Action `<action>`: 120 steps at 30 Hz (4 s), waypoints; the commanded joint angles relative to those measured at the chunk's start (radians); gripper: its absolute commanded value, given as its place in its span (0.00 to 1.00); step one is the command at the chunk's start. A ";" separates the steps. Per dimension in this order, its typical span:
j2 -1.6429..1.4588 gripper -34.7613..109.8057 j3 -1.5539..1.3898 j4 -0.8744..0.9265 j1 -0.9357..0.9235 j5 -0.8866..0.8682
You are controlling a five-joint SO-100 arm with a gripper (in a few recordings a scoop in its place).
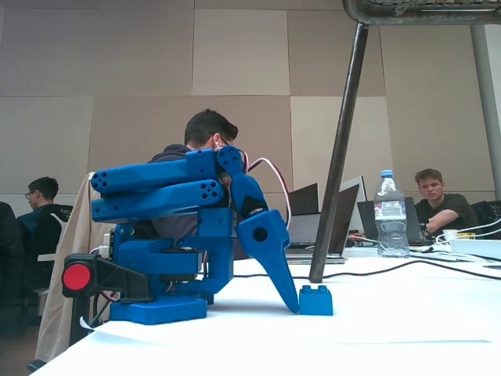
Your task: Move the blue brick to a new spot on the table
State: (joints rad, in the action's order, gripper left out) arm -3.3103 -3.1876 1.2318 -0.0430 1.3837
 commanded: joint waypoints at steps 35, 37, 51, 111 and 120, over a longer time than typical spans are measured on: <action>-0.014 0.24 -0.032 -0.017 -0.051 0.048; -0.014 0.24 -0.032 -0.015 -0.057 0.072; 0.410 0.24 0.474 0.129 0.167 -0.123; 1.474 0.30 1.074 -0.210 0.086 -0.170; 1.913 0.29 1.727 -0.026 0.098 -0.161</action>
State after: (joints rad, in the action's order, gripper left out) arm -1.4235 -1.7365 1.1582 0.0368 1.2042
